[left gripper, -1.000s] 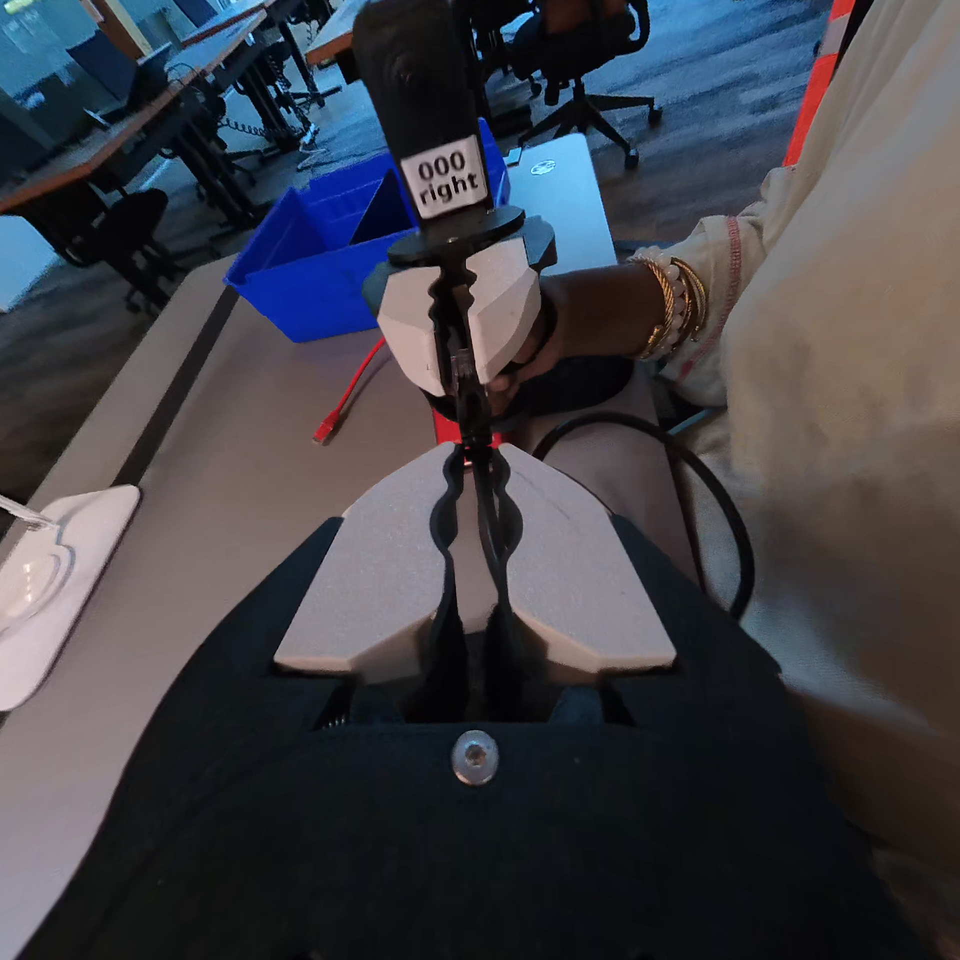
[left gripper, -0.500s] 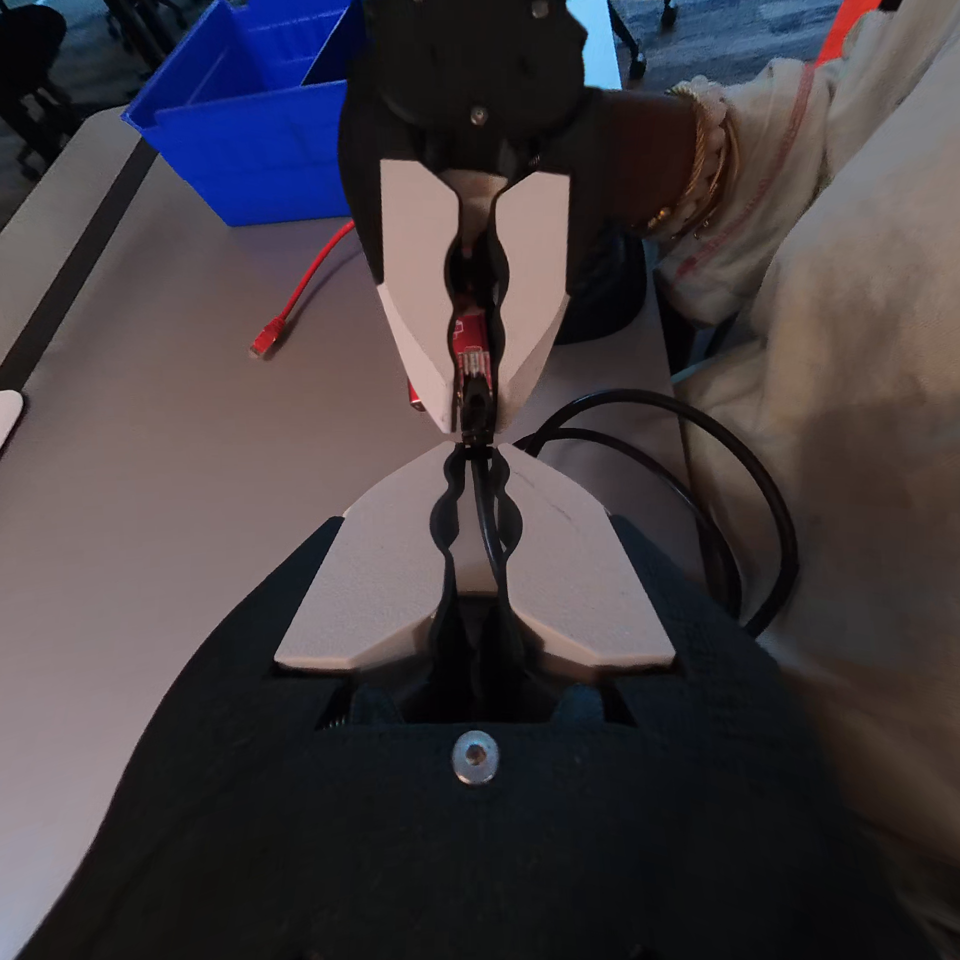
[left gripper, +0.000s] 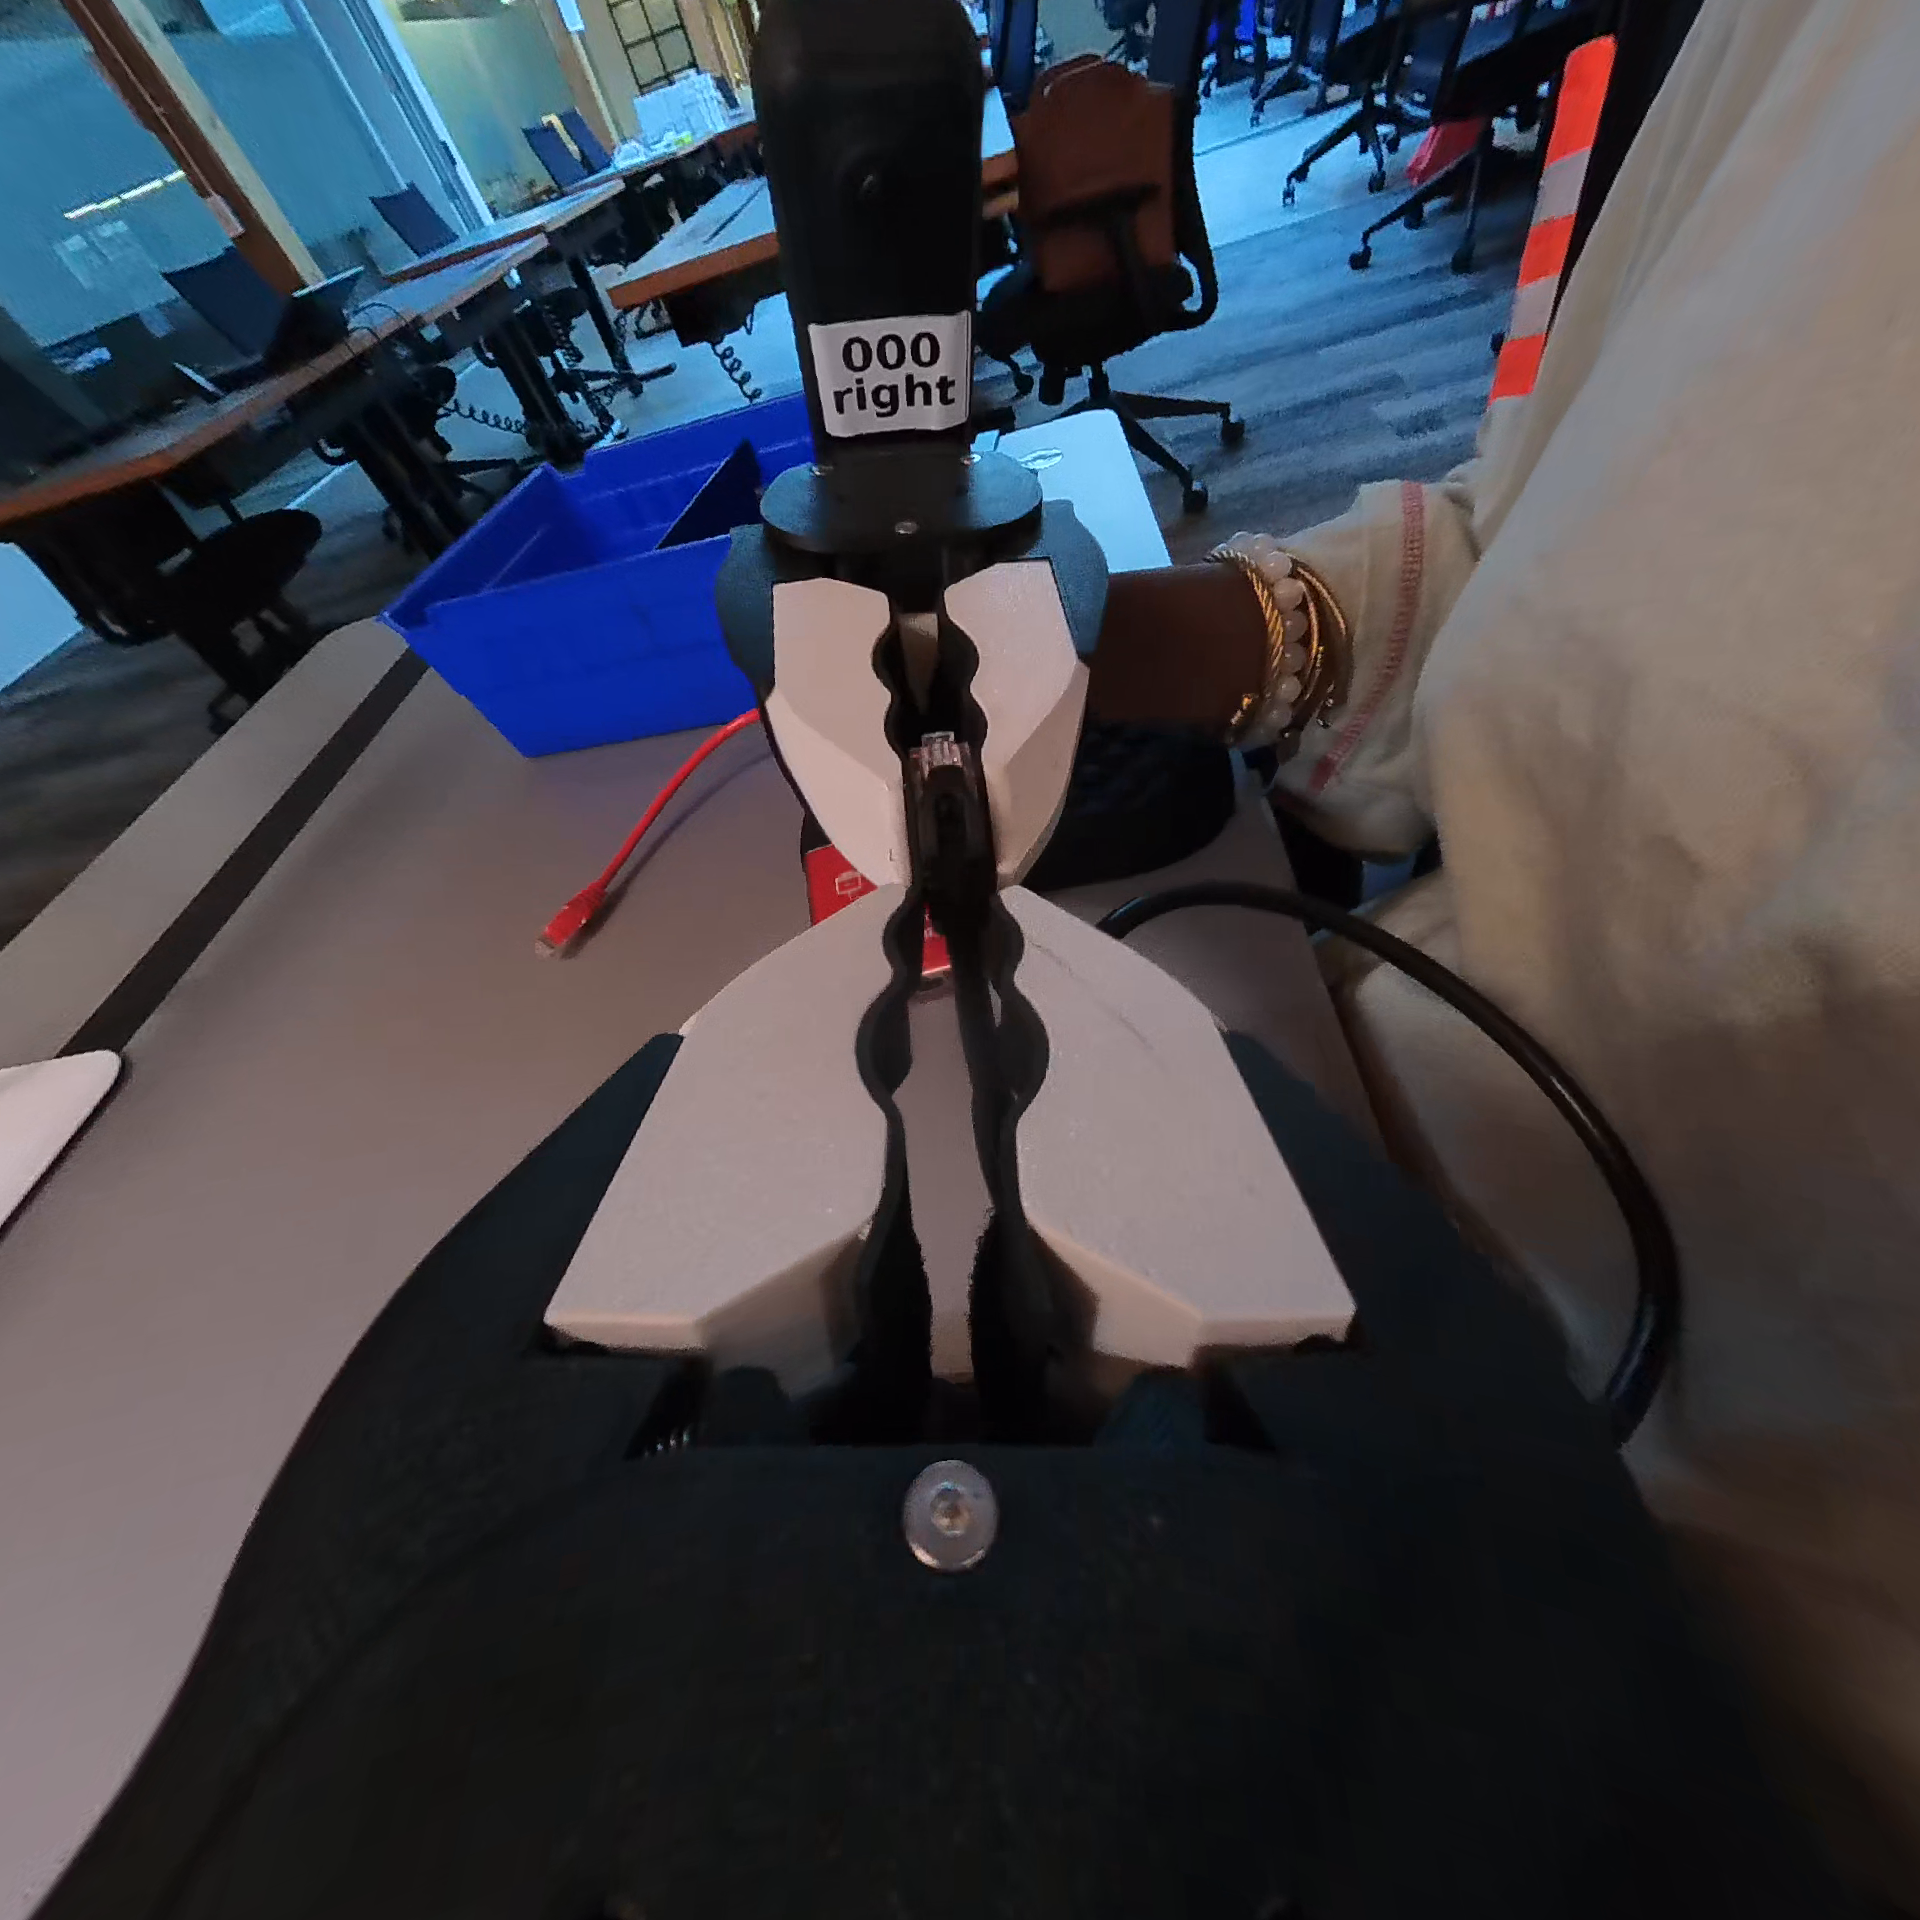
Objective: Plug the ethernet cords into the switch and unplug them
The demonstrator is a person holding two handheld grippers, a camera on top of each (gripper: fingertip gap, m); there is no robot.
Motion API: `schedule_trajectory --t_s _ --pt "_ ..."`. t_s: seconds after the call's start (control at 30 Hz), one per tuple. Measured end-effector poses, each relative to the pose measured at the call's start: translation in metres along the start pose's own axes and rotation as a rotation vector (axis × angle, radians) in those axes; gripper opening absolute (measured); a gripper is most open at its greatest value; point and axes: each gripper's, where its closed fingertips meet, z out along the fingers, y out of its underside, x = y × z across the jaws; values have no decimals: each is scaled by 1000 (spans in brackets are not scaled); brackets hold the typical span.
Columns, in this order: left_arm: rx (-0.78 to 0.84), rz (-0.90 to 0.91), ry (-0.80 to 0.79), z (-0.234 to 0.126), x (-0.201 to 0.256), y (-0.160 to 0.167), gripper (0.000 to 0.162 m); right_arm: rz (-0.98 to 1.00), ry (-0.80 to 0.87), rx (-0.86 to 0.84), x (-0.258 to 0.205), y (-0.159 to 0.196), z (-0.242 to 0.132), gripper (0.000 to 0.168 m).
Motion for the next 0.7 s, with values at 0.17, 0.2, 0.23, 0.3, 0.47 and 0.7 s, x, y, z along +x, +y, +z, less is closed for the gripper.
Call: schedule_trajectory --t_s 0.17,0.2,0.23,0.3,0.47,0.7 --pt "-9 -16 -26 1 -1 4 10 6 15 18 1 -2 -1 12" --pt "-30 -33 -31 2 -2 6 9 8 25 7 3 -1 -1 12" --pt "-54 -50 -25 2 -2 8 9 10 30 -13 4 1 -1 12" --pt "-118 -47 -29 1 -3 15 9 3 46 -41 6 3 -2 21" --pt "-168 -17 -17 0 1 20 9 -62 38 -139 2 12 -2 12" --pt "63 -35 -10 2 3 -1 11 0 10 31 -1 -3 -7 12"
